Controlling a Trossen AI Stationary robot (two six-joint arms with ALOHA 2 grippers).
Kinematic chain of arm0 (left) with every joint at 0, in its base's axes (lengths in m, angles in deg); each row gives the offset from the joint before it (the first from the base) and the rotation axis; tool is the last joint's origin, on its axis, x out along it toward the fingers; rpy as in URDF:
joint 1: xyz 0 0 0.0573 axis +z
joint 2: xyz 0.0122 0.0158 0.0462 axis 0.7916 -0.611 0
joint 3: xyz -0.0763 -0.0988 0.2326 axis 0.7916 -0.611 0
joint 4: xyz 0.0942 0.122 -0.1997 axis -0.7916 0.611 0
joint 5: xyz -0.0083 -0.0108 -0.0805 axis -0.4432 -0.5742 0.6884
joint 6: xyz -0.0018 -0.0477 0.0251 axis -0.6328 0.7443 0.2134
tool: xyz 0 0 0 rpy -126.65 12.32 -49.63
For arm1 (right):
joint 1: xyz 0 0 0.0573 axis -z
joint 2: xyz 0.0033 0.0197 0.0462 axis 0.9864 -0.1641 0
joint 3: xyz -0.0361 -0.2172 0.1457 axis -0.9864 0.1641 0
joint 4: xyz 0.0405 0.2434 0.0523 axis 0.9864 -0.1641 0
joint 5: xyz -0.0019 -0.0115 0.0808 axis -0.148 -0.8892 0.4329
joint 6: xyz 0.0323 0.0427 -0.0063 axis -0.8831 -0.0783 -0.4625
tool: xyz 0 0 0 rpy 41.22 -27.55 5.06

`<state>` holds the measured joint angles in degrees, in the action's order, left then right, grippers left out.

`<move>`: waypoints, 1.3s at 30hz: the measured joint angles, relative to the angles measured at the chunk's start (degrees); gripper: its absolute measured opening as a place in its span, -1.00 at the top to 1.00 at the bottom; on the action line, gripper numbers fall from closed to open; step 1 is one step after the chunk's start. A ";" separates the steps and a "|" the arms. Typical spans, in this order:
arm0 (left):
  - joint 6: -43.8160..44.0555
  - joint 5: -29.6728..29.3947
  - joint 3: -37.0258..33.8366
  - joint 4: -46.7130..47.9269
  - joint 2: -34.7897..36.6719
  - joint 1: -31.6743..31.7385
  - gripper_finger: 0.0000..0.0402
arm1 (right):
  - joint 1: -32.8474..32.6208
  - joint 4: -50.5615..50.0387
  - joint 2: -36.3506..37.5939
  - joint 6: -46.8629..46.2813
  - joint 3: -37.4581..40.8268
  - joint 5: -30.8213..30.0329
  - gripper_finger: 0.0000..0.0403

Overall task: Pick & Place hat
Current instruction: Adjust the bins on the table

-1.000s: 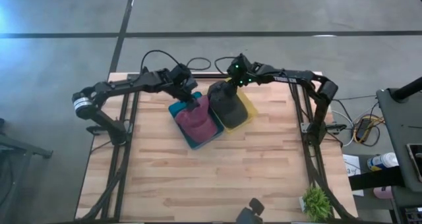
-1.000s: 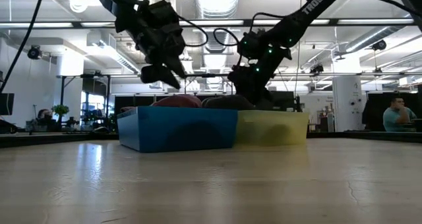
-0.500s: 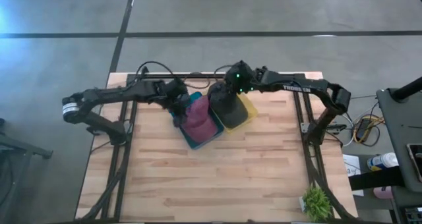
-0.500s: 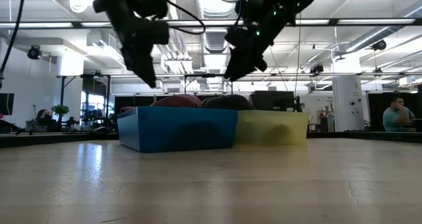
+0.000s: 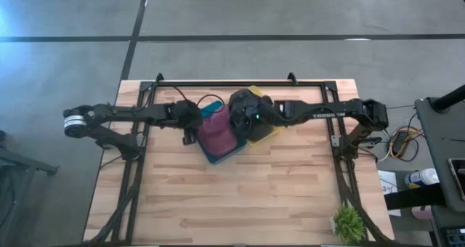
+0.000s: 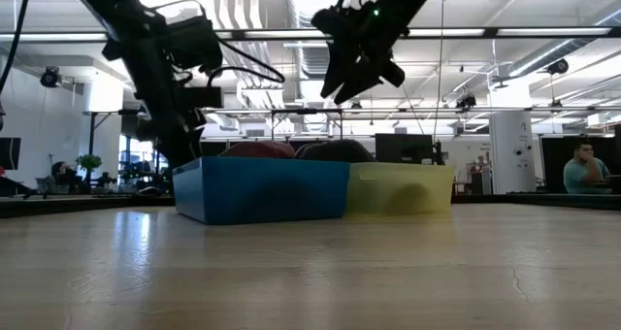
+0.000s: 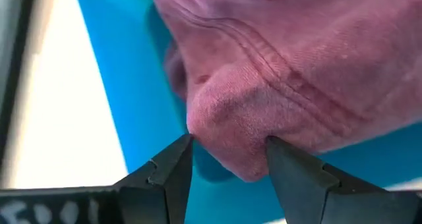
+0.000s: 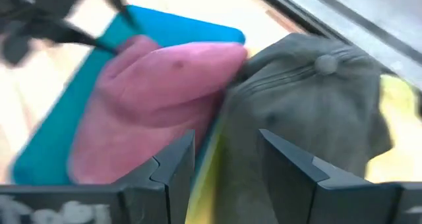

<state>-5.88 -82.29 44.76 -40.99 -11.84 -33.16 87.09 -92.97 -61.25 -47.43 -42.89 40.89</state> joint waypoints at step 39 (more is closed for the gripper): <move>64.60 19.77 -19.25 3.55 20.88 -2.86 0.07 | 20.83 -28.70 -0.30 -13.88 0.49 -2.00 0.72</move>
<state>58.72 -62.52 25.51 -37.44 9.04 -36.02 107.92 -121.67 -61.56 -61.31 -42.40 38.88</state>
